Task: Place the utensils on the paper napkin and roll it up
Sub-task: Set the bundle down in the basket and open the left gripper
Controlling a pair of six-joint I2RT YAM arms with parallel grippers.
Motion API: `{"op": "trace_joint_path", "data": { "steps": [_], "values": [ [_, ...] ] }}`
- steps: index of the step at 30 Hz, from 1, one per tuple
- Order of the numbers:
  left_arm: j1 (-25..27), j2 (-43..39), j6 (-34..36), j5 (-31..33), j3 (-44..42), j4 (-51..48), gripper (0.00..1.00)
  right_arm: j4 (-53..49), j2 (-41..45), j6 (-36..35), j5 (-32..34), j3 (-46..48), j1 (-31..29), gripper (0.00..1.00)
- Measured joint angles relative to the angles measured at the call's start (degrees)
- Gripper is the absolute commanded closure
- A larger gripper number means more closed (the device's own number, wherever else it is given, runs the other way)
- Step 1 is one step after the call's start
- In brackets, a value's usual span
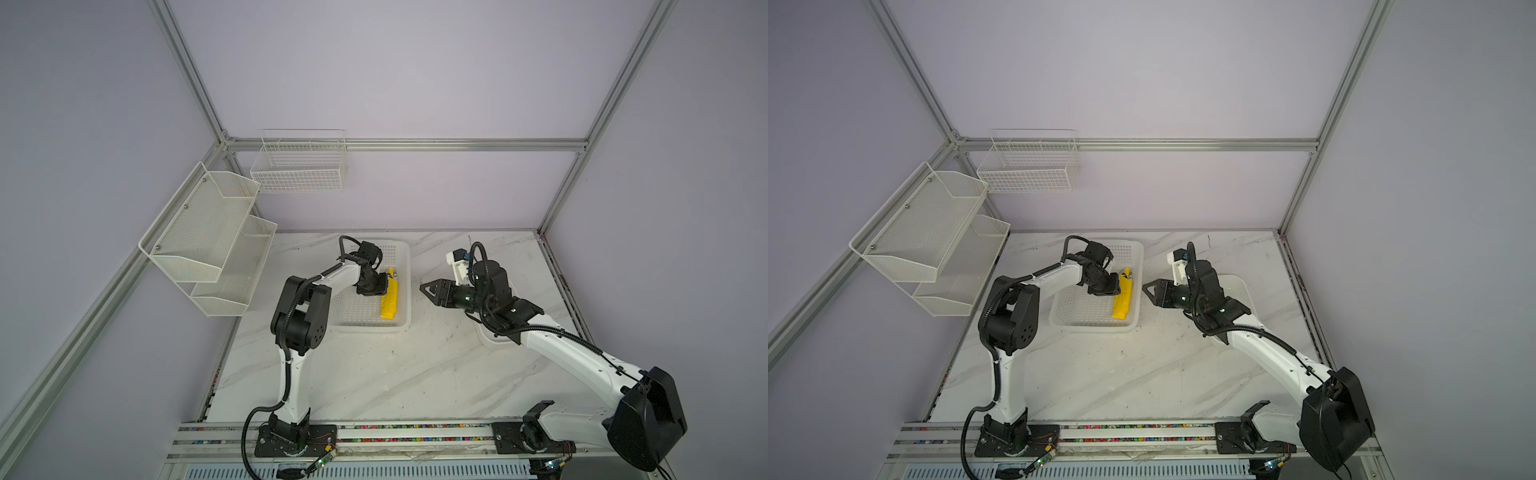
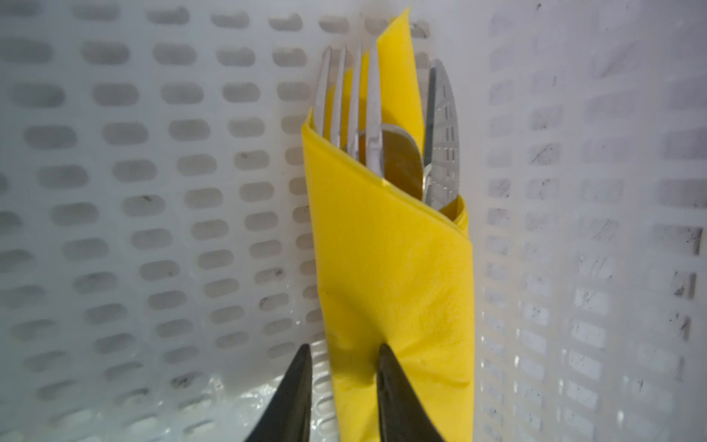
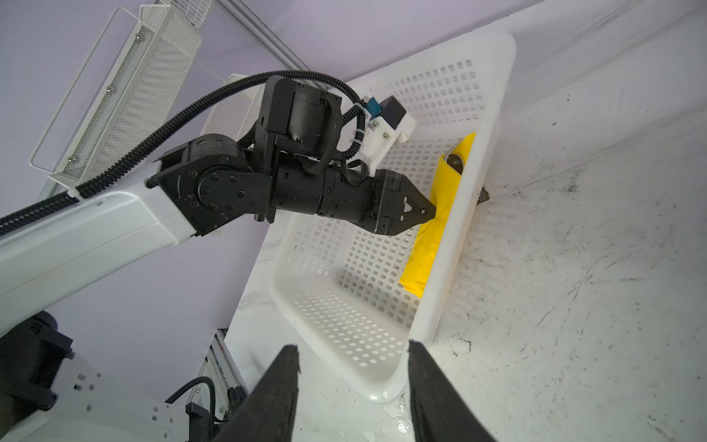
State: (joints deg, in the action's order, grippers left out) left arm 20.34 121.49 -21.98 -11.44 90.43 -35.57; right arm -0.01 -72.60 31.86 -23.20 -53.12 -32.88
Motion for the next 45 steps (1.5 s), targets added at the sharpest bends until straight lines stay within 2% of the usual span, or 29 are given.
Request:
{"op": "trace_joint_path", "data": {
  "steps": [2,5,16,20,26,35,42,45],
  "values": [
    [0.0,-0.5,0.0,0.8,0.0,-0.5,0.51,-0.5,0.3,-0.2,0.5,0.0,0.1,0.51],
    [0.0,-1.1,0.0,1.7,0.0,-0.4,0.44,-0.9,1.0,-0.3,1.2,0.0,0.2,0.51],
    [0.9,0.7,0.2,1.7,2.3,-0.2,0.25,-1.2,1.3,-0.3,1.4,0.0,0.4,0.50],
    [2.0,1.7,0.2,2.0,4.0,-0.1,0.23,-1.2,1.3,-0.3,1.4,0.1,0.4,0.50],
    [3.1,3.4,0.2,3.8,6.5,-1.8,0.24,-1.3,1.3,-0.3,1.3,0.6,0.4,0.50],
    [4.8,6.4,0.2,10.5,11.3,-7.1,0.41,-1.4,1.3,-0.3,1.4,0.6,0.4,0.50],
    [4.9,6.4,-0.8,11.3,11.3,-7.4,0.44,-1.6,1.4,-0.3,1.4,0.6,0.4,0.50],
    [4.8,6.4,-1.4,11.0,11.3,-7.4,0.42,-2.0,1.5,-0.3,1.4,0.6,0.4,0.50]
  ]
}}
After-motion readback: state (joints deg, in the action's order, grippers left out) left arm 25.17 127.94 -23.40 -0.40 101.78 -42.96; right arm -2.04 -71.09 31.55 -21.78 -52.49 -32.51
